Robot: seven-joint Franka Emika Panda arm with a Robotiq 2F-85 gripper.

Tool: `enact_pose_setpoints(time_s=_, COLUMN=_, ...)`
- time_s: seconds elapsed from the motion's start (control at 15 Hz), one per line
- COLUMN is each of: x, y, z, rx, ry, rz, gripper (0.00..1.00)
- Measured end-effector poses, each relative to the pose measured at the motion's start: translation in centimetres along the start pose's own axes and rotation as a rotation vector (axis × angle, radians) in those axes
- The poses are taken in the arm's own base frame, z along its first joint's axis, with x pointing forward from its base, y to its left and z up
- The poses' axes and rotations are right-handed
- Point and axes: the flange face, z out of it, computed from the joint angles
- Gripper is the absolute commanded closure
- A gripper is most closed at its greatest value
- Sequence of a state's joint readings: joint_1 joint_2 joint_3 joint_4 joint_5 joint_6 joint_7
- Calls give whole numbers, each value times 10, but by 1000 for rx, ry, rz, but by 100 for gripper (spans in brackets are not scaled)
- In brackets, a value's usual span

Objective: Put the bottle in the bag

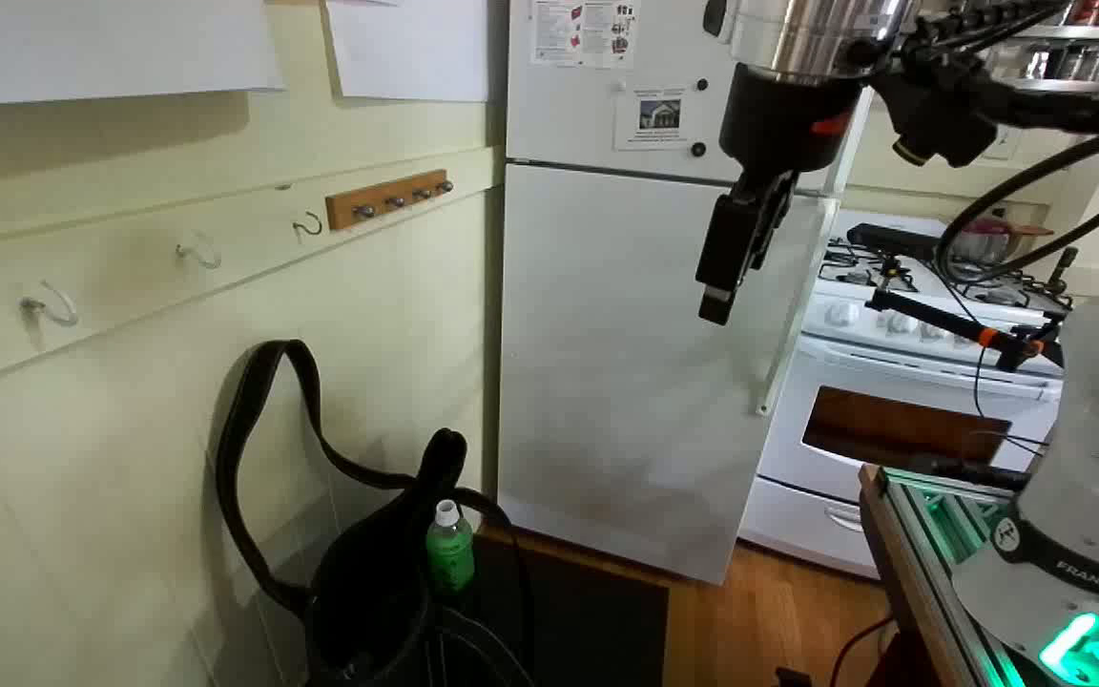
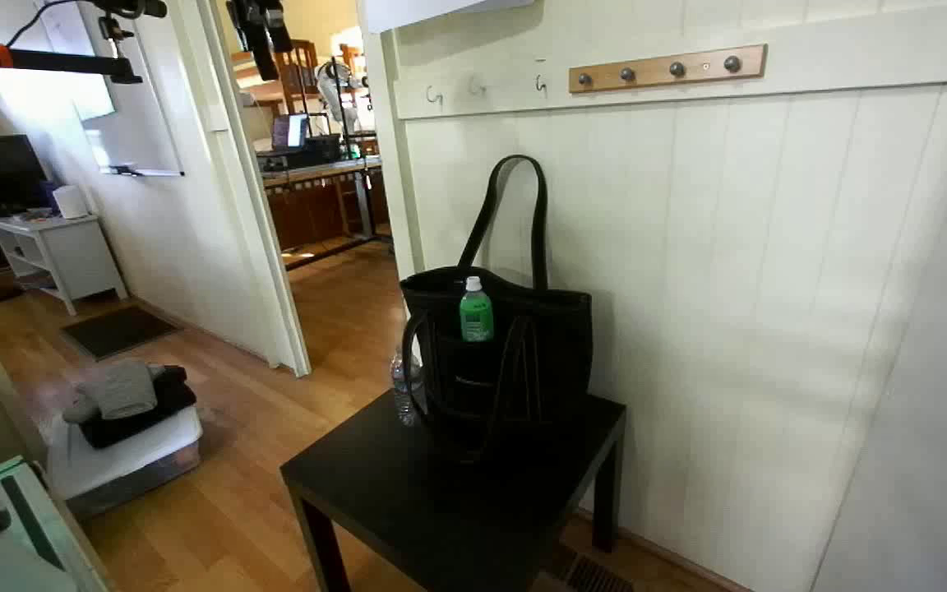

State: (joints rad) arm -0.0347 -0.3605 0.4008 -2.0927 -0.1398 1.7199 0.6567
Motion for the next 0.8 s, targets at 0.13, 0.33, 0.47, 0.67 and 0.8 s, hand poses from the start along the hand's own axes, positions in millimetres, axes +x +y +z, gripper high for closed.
enact_pose_setpoints(time_s=0.13, x=0, y=0, z=0, rx=0, ry=0, rz=0, gripper=0)
enact_pose_setpoints(time_s=0.33, x=0, y=0, z=0, rx=0, ry=0, rz=0, gripper=0)
enact_pose_setpoints(time_s=0.47, x=0, y=0, z=0, rx=0, ry=0, rz=0, gripper=0)
enact_pose_setpoints(time_s=0.67, x=0, y=0, z=0, rx=0, ry=0, rz=0, gripper=0)
enact_pose_setpoints(time_s=0.8, x=1, y=-3, z=9, rx=-4, ry=-21, rz=-3, gripper=0)
